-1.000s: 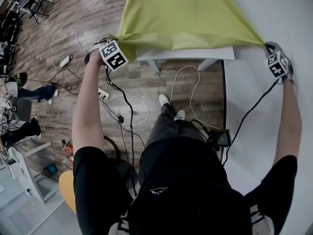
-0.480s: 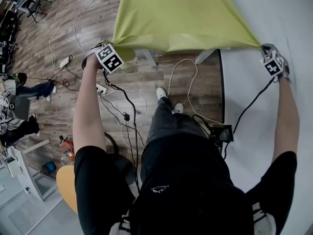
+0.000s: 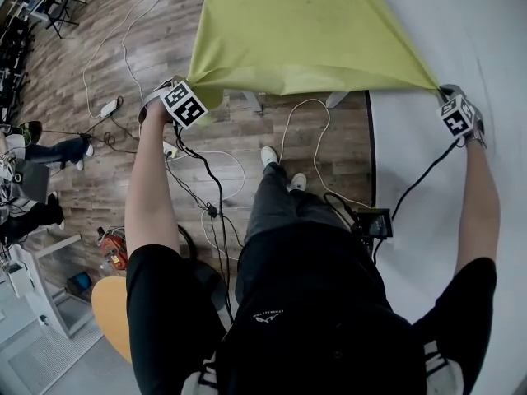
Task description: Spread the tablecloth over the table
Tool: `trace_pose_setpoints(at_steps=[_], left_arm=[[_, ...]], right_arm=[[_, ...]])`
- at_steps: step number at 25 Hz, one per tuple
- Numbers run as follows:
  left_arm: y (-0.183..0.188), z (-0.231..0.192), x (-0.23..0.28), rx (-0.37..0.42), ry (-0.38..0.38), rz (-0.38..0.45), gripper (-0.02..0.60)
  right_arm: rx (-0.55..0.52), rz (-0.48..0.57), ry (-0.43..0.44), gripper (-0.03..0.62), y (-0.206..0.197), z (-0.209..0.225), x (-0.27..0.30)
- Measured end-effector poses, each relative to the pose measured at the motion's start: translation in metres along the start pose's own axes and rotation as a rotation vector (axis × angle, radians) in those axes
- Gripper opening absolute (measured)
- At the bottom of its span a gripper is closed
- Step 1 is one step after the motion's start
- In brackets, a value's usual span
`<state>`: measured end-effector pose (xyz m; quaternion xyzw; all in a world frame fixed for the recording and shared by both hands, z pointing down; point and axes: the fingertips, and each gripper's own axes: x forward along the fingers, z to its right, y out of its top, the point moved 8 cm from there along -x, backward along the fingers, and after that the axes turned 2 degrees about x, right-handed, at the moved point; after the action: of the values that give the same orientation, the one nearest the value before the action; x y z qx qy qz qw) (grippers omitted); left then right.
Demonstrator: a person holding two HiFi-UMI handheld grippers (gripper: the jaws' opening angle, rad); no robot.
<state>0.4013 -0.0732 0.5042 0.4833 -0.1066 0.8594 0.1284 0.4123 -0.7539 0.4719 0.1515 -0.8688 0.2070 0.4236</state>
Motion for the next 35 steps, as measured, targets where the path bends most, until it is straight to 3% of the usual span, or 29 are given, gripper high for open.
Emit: trace_pose_setpoints(at_steps=[6, 17, 30, 35], left_arm=[[-0.003, 0.022, 0.005, -0.025, -0.021, -0.007, 0.009], [-0.021, 0.048, 0.018, -0.075, -0.034, -0.017, 0.011], [-0.013, 0.076, 0.03, -0.057, -0.101, -0.024, 0.091], [-0.024, 0.089, 0.033, -0.068, -0.133, -0.044, 0.101]], right_arm=[[0.006, -0.016, 0.035, 0.011, -0.022, -0.021, 0.009], [0.002, -0.059, 0.074, 0.012, -0.028, -0.058, 0.026], [0.006, -0.106, 0.125, 0.029, -0.042, -0.077, 0.043], [0.012, -0.147, 0.197, 0.081, -0.044, -0.096, 0.048]])
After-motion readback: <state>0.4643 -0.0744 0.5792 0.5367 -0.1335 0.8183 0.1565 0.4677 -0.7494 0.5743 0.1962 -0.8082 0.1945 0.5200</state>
